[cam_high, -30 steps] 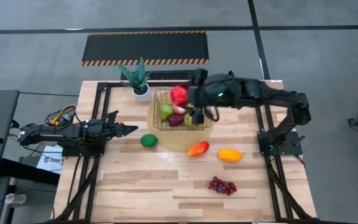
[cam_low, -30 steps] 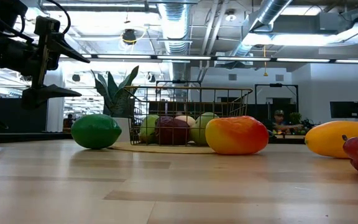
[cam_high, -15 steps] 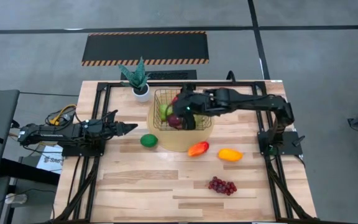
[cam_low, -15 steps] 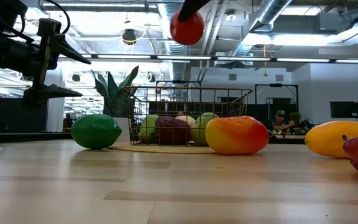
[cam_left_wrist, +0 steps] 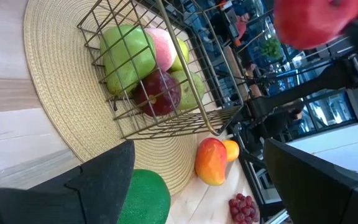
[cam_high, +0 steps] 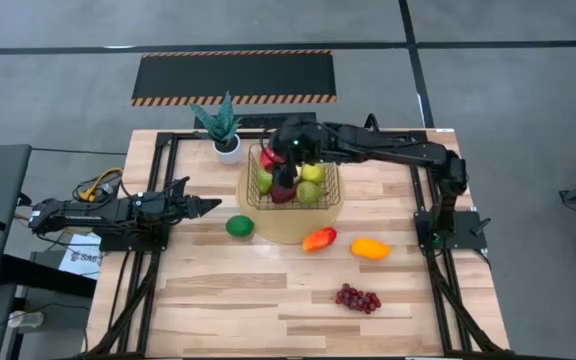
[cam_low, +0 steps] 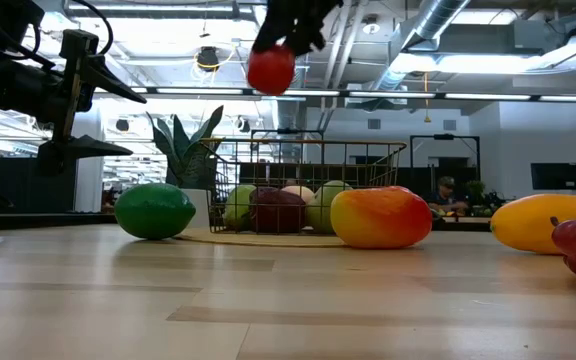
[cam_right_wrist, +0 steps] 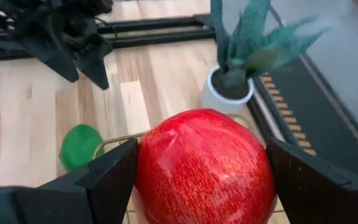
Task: Build produce basket
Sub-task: Put the red apple into the wire basket
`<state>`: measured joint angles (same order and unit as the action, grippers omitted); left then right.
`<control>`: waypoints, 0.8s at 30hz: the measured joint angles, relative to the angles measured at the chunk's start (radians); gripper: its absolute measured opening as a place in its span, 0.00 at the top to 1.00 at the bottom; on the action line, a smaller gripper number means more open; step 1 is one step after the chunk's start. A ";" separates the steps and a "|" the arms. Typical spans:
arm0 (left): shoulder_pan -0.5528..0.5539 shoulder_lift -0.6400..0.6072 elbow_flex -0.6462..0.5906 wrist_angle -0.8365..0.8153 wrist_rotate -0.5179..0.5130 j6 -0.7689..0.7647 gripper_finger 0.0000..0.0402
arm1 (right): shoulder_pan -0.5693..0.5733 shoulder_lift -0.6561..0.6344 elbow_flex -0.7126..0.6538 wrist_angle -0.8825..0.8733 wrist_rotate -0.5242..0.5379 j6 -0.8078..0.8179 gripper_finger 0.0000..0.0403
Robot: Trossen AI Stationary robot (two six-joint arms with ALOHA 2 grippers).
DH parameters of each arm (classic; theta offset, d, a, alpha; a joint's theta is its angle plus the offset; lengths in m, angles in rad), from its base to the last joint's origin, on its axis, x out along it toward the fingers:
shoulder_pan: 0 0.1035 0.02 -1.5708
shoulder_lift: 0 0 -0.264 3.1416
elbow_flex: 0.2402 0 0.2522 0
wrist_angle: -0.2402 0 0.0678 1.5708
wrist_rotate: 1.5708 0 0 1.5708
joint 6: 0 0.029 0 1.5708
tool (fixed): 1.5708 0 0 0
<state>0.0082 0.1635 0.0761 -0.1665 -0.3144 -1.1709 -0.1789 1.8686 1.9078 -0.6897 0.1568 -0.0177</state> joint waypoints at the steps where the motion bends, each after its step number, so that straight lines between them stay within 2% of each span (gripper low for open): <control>1: 0.000 0.000 0.000 0.000 0.000 0.000 0.15 | -0.002 0.001 -0.020 0.026 -0.002 0.015 0.15; 16: 0.000 0.000 0.000 0.000 0.002 0.000 0.15 | -0.004 0.000 -0.347 0.407 -0.029 0.189 0.15; 24: 0.000 0.000 0.000 0.000 0.001 0.000 0.15 | 0.014 0.000 -0.460 0.557 -0.030 0.235 0.14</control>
<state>0.0082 0.1636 0.0761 -0.1669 -0.3129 -1.1707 -0.1652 1.8687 1.4473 -0.1328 0.1265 0.2176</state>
